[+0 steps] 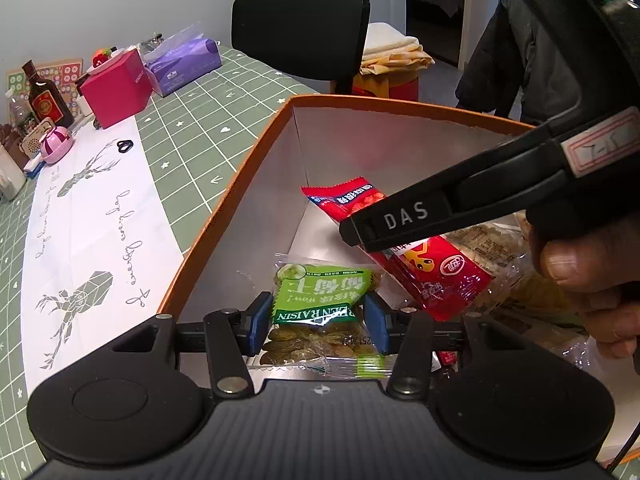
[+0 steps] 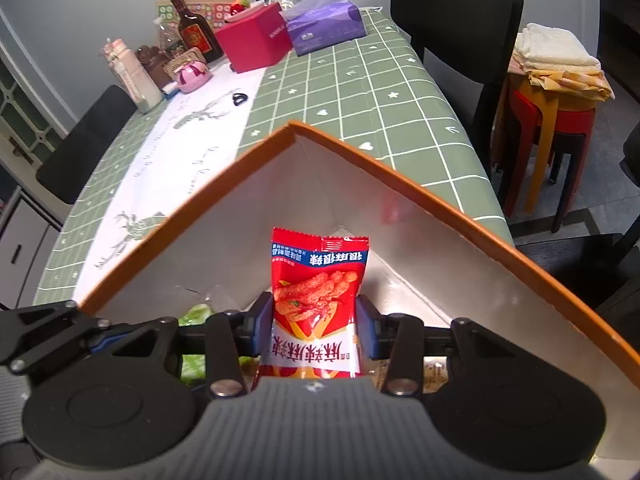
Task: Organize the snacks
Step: 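Lower both bags into the orange box and open both tools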
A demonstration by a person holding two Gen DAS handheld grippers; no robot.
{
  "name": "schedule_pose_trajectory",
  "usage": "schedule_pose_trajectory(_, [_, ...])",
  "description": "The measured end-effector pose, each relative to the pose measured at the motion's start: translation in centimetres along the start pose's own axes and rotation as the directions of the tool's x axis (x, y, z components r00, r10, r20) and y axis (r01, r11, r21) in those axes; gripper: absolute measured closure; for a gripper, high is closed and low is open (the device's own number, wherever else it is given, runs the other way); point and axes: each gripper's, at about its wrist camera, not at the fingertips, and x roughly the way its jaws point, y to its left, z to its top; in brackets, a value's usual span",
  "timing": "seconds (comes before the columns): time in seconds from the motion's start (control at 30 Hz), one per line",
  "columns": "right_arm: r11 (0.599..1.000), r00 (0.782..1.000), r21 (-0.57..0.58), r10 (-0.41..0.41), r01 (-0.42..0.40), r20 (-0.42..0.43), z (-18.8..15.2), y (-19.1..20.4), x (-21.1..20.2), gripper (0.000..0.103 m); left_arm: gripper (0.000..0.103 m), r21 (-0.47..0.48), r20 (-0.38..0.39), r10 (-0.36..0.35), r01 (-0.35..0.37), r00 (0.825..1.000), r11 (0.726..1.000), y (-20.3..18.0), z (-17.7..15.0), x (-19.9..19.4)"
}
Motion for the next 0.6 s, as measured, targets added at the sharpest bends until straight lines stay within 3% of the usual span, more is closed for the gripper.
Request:
schedule_pose_trajectory(0.23, [0.999, 1.000, 0.034, 0.009, -0.009, -0.003, -0.3, -0.9, 0.7, 0.057, 0.044, -0.002, -0.008, 0.005, -0.005, 1.000, 1.000, -0.1, -0.1, 0.8])
schedule_pose_trajectory(0.6, [0.999, 1.000, 0.017, -0.029, 0.029, 0.001, -0.4, -0.6, -0.4, 0.056, 0.043, -0.010, 0.058, 0.004, -0.003, 0.998, 1.000, -0.2, 0.4, -1.0])
